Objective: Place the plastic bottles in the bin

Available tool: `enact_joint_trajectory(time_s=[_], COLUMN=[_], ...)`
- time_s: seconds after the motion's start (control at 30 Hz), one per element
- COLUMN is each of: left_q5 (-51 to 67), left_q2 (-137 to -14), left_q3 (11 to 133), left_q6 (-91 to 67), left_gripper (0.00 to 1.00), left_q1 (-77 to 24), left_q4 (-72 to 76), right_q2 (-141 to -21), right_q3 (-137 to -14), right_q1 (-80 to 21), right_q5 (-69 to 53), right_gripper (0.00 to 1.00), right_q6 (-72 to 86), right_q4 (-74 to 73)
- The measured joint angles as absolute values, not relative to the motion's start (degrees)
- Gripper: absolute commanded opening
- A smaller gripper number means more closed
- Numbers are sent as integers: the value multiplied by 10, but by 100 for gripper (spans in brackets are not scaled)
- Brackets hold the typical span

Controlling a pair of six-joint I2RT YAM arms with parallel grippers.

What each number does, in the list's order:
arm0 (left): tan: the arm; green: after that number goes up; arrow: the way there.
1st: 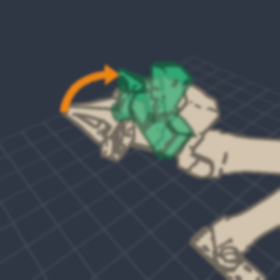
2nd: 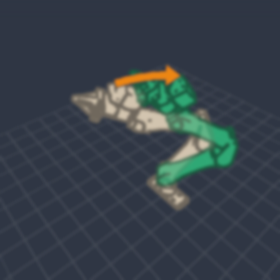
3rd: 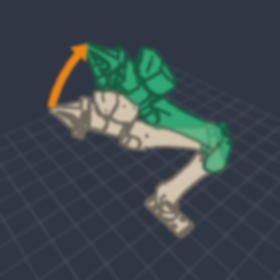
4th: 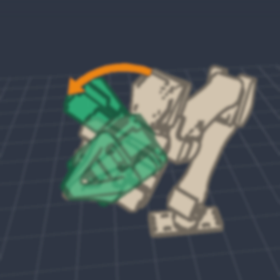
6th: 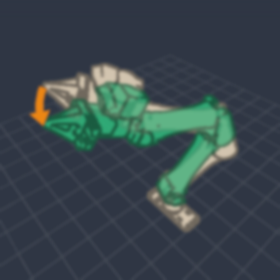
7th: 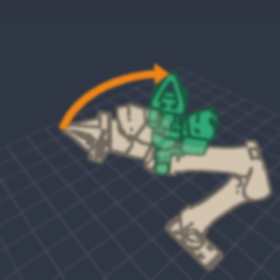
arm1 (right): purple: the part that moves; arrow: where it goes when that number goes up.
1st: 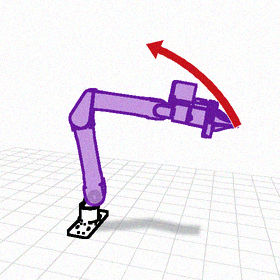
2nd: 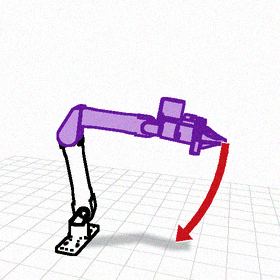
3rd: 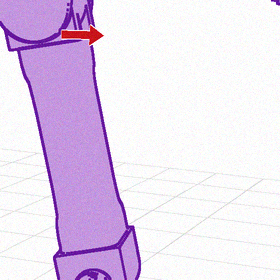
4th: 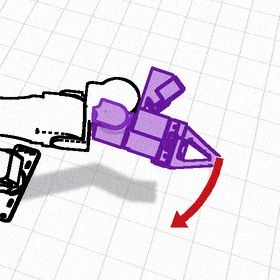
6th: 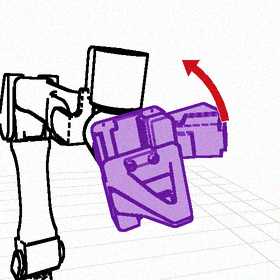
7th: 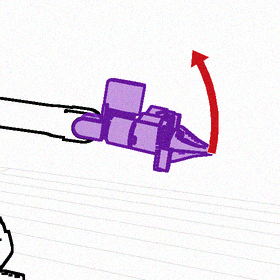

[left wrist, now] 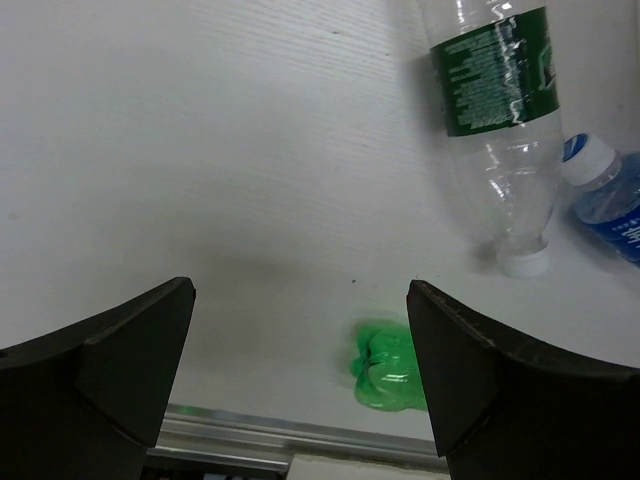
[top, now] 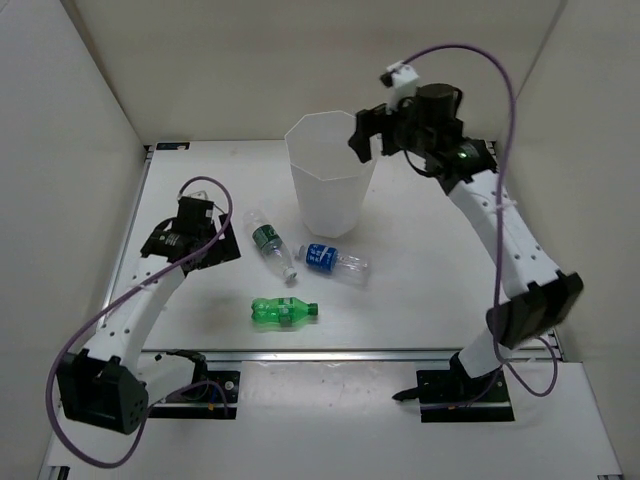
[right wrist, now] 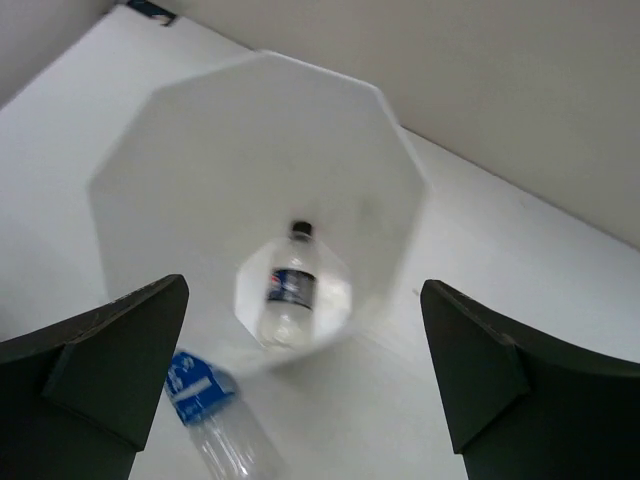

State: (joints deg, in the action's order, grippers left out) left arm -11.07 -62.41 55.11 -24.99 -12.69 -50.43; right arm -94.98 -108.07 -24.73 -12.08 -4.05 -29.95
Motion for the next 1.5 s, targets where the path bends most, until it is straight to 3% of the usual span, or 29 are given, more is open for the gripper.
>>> enact_joint_trajectory(time_s=[0.23,0.5,0.77,0.87,0.93,1.07,1.13,1.33,1.5], left_q5=[-107,-111,-112,-113,-114,-118,-117,-159,-250], left_q2=[-758,-920,-1023,-1040,-1048,-1049,-1047,-1017,-962], left_q3=[613,691,710,710,710,710,710,752,947], left_q6=[-282,-326,-363,-375,-381,-390,-393,-366,-316], left_gripper=[99,99,98,92,81,49,45,48,51], left_q1=[-164,-186,-197,-196,-194,-186,-179,-161,-198], left_q4=[-448,-384,-335,-321,-312,-300,-294,-357,-396], right_q2=[-716,-606,-545,-539,-539,-540,-540,-539,-533], right_q3=[-814,-564,-543,-543,-543,-543,-543,-543,-542], right_q1=[-88,74,126,124,119,113,113,117,117], right_q5=[-32,48,67,68,69,75,76,79,78], right_gripper=[99,99,99,100,99,100,99,99,99], right_q6=[56,119,120,117,117,112,109,102,98], right_q4=[-305,-414,-432,-426,-425,-424,-423,-419,-412])
